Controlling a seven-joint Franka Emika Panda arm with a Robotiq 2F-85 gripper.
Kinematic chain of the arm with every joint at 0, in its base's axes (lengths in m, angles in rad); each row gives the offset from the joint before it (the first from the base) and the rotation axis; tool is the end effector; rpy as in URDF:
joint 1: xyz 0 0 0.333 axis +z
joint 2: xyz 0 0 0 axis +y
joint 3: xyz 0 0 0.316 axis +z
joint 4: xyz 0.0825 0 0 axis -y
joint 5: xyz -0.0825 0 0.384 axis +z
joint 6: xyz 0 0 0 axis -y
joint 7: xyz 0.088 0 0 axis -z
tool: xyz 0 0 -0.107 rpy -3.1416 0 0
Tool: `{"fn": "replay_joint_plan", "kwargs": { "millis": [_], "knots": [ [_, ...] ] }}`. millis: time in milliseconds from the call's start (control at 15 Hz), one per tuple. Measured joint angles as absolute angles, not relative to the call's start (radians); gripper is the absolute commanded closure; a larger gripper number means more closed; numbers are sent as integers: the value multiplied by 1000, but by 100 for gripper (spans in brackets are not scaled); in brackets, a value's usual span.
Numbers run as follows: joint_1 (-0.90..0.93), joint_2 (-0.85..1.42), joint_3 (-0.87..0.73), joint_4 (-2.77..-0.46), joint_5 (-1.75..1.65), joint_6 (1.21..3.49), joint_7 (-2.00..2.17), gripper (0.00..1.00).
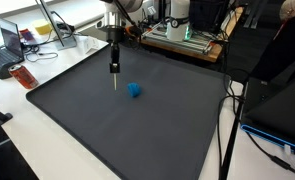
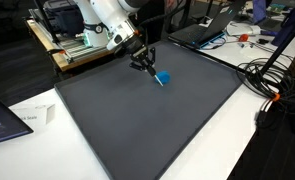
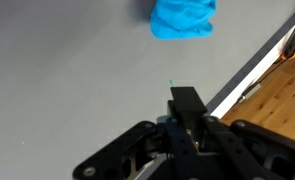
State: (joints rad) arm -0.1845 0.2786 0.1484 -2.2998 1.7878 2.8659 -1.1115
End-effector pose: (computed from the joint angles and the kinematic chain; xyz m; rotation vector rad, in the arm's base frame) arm 0.4965 -0.0704 0.2191 -2.4438 0.8256 -0.6700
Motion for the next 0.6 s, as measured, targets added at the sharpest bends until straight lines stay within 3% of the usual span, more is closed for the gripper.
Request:
{"fn": "replay_joint_plan", "kwargs": {
  "millis": [600],
  "knots": [
    [-93,161,134,-2374,2310,2891,-1792,97]
  ]
}}
